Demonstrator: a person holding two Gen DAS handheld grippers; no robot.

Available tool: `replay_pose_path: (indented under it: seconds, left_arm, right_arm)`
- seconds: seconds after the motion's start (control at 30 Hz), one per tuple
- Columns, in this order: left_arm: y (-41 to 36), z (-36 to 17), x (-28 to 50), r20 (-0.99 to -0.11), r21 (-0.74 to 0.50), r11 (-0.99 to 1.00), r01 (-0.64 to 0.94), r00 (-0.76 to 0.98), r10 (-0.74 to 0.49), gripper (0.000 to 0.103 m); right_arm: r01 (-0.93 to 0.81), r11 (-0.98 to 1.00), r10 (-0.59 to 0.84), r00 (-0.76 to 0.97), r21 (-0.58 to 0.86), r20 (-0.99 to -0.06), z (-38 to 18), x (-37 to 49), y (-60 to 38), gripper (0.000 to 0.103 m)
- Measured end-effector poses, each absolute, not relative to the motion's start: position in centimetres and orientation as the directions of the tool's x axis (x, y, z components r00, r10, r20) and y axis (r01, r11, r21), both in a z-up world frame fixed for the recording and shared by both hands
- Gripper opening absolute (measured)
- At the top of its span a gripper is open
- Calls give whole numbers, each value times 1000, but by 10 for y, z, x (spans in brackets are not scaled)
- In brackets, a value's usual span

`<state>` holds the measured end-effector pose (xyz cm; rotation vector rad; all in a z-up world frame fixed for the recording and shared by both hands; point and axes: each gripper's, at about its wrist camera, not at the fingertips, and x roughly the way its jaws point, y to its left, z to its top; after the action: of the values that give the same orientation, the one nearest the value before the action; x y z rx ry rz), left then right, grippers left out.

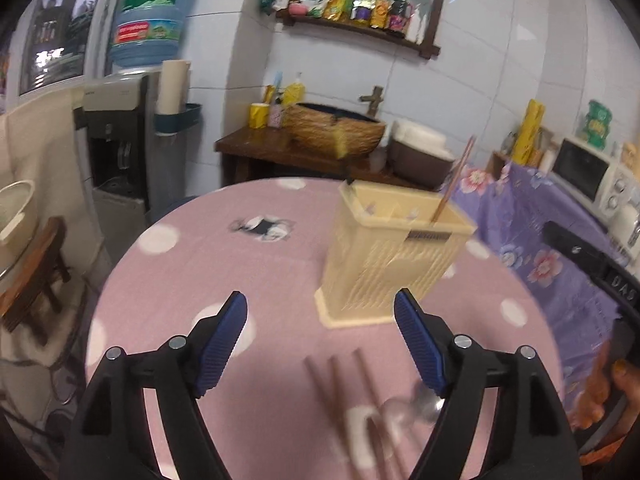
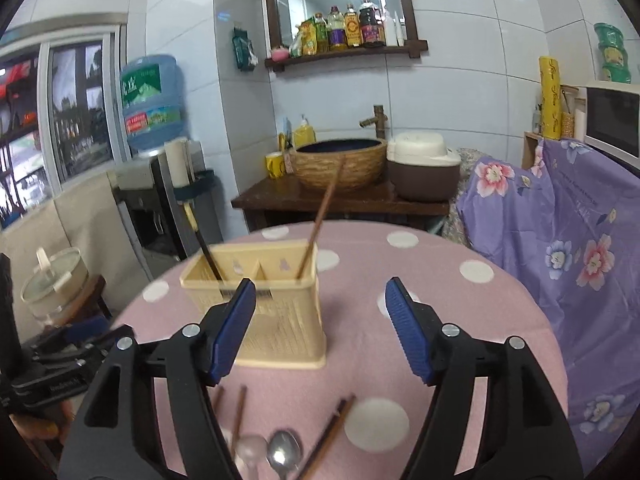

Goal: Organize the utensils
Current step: 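Open both tools and move them back toward the loose utensils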

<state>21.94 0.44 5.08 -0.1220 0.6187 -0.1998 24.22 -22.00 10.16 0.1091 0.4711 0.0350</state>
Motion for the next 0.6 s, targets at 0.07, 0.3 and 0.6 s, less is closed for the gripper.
replay_pose_path:
  seconds: [0.07,0.3,0.6]
  left_arm:
    - [13,31,211,-603,-168,977,131,770,-207,74]
    - [21,-14,189,-695,-221,967,124,676,-246,48]
    - [7,-41,190,-743,-271,953,136,600,-297,33]
  right_arm:
    - [15,994,39,871,106,-491,84,232,-222,68]
    - [93,987,11,769,128,-639,12,207,-230,68]
    - [107,985,16,717,133,-697,-30,192,-223,68]
